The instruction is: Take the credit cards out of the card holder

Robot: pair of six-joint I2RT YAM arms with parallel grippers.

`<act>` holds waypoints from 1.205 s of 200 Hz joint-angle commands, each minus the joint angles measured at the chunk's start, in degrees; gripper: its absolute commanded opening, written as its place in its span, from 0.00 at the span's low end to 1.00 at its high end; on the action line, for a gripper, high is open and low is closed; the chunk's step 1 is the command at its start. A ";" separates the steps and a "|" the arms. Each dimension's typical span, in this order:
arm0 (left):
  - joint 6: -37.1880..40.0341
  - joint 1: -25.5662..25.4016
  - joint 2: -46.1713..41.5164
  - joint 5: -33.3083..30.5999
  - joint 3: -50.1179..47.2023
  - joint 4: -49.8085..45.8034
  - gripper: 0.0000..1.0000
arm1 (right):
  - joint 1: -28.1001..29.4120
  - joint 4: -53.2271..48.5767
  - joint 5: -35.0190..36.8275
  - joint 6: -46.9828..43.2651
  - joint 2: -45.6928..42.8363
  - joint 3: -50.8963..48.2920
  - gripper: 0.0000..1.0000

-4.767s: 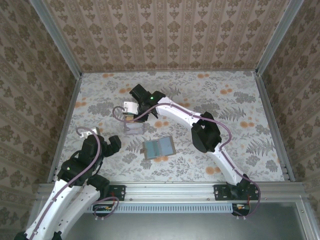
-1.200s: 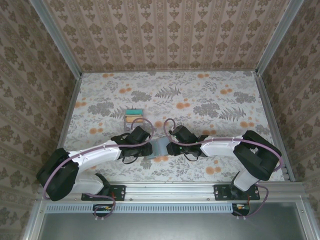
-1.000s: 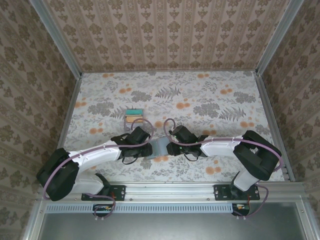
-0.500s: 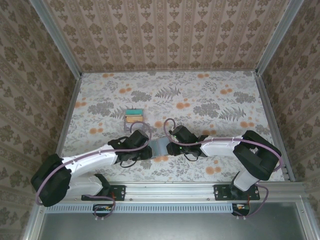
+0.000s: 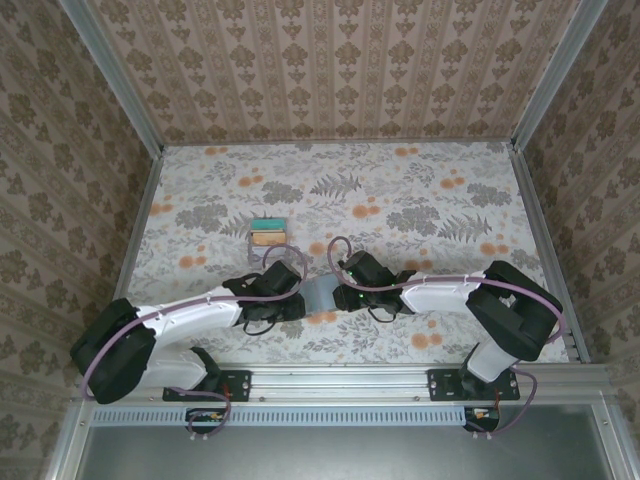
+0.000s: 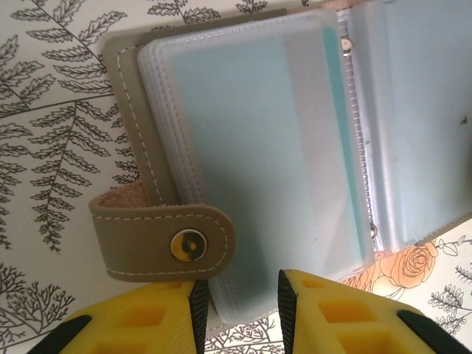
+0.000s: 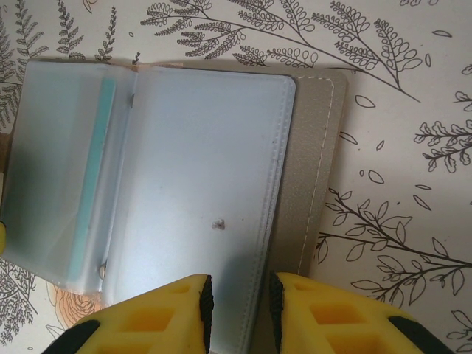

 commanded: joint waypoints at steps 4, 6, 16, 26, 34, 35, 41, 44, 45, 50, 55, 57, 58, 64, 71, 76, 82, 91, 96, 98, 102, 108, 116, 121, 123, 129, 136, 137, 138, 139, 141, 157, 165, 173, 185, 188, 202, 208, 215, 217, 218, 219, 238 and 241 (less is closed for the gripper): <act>-0.40 -0.22 0.51 0.08 0.99 1.01 0.34 | 0.94 0.12 0.03 0.93 2.11 -0.90 0.30; -0.40 -0.23 0.51 0.08 0.99 1.05 0.34 | 0.91 0.12 0.03 0.88 2.12 -0.90 0.30; -0.29 -0.21 0.58 0.08 1.08 1.11 0.34 | 1.01 0.21 -0.03 0.96 2.36 -0.80 0.31; -0.12 -0.11 0.59 0.08 1.24 1.19 0.34 | 1.07 0.36 0.03 0.95 2.46 -0.81 0.30; -0.04 -0.09 0.68 0.08 1.25 1.40 0.34 | 1.13 0.35 -0.06 1.03 2.58 -0.73 0.30; -0.04 -0.08 0.68 0.08 1.26 1.38 0.34 | 1.15 0.37 -0.06 1.03 2.62 -0.73 0.30; -0.05 -0.15 0.67 0.11 1.33 1.37 0.34 | 1.16 0.41 -0.13 1.04 2.72 -0.73 0.30; 0.02 -0.13 0.70 0.09 1.34 1.36 0.34 | 1.16 0.46 -0.13 1.13 2.66 -0.70 0.30; 0.03 -0.14 0.73 0.09 1.34 1.36 0.34 | 1.21 0.42 -0.14 1.13 2.65 -0.67 0.30; 0.05 -0.15 0.77 0.16 1.30 1.52 0.34 | 1.23 0.41 -0.14 1.16 2.73 -0.64 0.30; 0.04 -0.12 0.70 0.17 1.34 1.62 0.34 | 1.32 0.41 -0.14 1.12 2.82 -0.66 0.30; 0.04 -0.08 0.82 0.17 1.34 1.67 0.34 | 1.29 0.43 -0.10 1.12 2.82 -0.64 0.30; 0.04 -0.11 0.84 0.17 1.34 1.69 0.34 | 1.27 0.45 -0.08 1.12 2.82 -0.64 0.30; 0.11 -0.15 0.99 0.17 1.34 1.79 0.34 | 1.27 0.38 -0.06 1.14 2.82 -0.64 0.30; 0.09 -0.07 1.33 0.26 1.42 1.85 0.34 | 1.30 0.34 -0.06 1.13 2.83 -0.68 0.30; 0.13 -0.06 1.53 0.26 1.43 1.85 0.34 | 1.31 0.35 -0.11 1.12 2.82 -0.64 0.30; 0.13 -0.06 1.79 0.35 1.43 1.85 0.34 | 1.34 0.37 -0.06 1.11 2.82 -0.64 0.30; 0.13 0.01 2.00 0.52 1.44 2.02 0.34 | 1.41 0.31 -0.01 1.11 2.87 -0.64 0.30; 0.13 0.01 2.08 0.76 1.35 2.28 0.34 | 1.43 0.30 -0.06 1.12 2.99 -0.64 0.30; 0.06 0.02 2.09 0.78 1.26 2.36 0.34 | 1.41 0.31 -0.06 1.12 2.93 -0.64 0.30; 0.00 -0.01 2.01 0.87 1.23 2.49 0.34 | 1.39 0.38 -0.06 1.20 2.94 -0.64 0.30; 0.11 -0.01 1.93 0.96 1.17 2.81 0.35 | 1.40 0.39 -0.06 1.21 3.06 -0.59 0.30; 0.27 -0.02 1.76 1.20 1.04 3.26 0.39 | 1.49 0.51 -0.10 1.28 3.08 -0.64 0.31; 0.30 -0.02 1.58 1.31 1.12 3.53 0.40 | 1.43 0.52 -0.10 1.30 3.13 -0.64 0.30; 0.30 -0.05 1.52 1.36 1.09 3.62 0.41 | 1.47 0.55 -0.07 1.32 3.17 -0.64 0.30; 0.39 -0.05 1.31 1.48 0.99 3.90 0.43 | 1.59 0.62 -0.06 1.39 3.29 -0.64 0.30; 0.48 0.00 0.98 1.58 0.86 4.15 0.47 | 1.54 0.77 -0.06 1.43 3.38 -0.64 0.30; 0.48 0.01 0.92 1.58 0.84 4.21 0.47 | 1.53 0.75 -0.06 1.41 3.41 -0.64 0.30; 0.44 -0.03 0.84 1.58 0.83 4.24 0.48 | 1.57 0.79 -0.06 1.44 3.38 -0.64 0.30; 0.50 0.00 0.81 1.58 0.82 4.25 0.48 | 1.54 0.76 -0.06 1.46 3.37 -0.64 0.30; 0.55 -0.05 0.71 1.58 0.82 4.37 0.50 | 1.63 0.81 -0.06 1.47 3.42 -0.70 0.30; 0.66 -0.03 -0.40 1.60 0.33 4.86 0.60 | 1.72 0.91 -0.08 1.57 3.64 -0.65 0.30; 0.74 -0.06 -1.00 1.66 0.12 5.14 0.60 | 1.73 0.96 -0.06 1.57 3.73 -0.64 0.30; 0.74 -0.04 -1.62 1.58 -0.05 5.25 0.60 | 1.74 1.02 -0.06 1.56 3.77 -0.74 0.30; 0.83 -0.05 -2.29 1.49 -0.20 5.31 0.63 | 1.75 1.00 -0.06 1.56 3.82 -0.65 0.30; 0.90 -0.01 -2.42 1.45 -0.26 5.24 0.65 | 1.81 1.00 -0.10 1.57 3.84 -0.64 0.30; 1.08 -0.06 -2.71 1.55 -0.31 5.47 0.66 | 1.78 1.00 -0.06 1.58 3.86 -0.64 0.30; 1.11 -0.05 -2.68 1.81 -0.40 5.82 0.66 | 1.78 1.01 -0.10 1.60 3.88 -0.64 0.30; 1.31 -0.06 -2.62 2.09 -0.41 6.21 0.68 | 1.79 1.00 -0.06 1.64 3.89 -0.64 0.30; 1.28 -0.02 -2.58 2.15 -0.48 6.31 0.69 | 1.78 1.00 -0.06 1.65 3.93 -0.64 0.30; 1.28 -0.04 -2.58 2.21 -0.49 6.34 0.69 | 1.78 1.00 -0.06 1.65 3.90 -0.64 0.30; 1.27 -0.05 -2.53 2.25 -0.50 6.36 0.69 | 1.82 1.00 -0.06 1.65 3.89 -0.64 0.30; 1.03 -0.04 -2.06 1.90 -0.22 5.86 0.69 | 1.86 0.86 -0.01 1.73 3.80 -0.64 0.30; 0.91 0.01 -1.97 1.63 -0.16 5.51 0.69 | 1.87 0.83 0.03 1.66 3.79 -0.64 0.30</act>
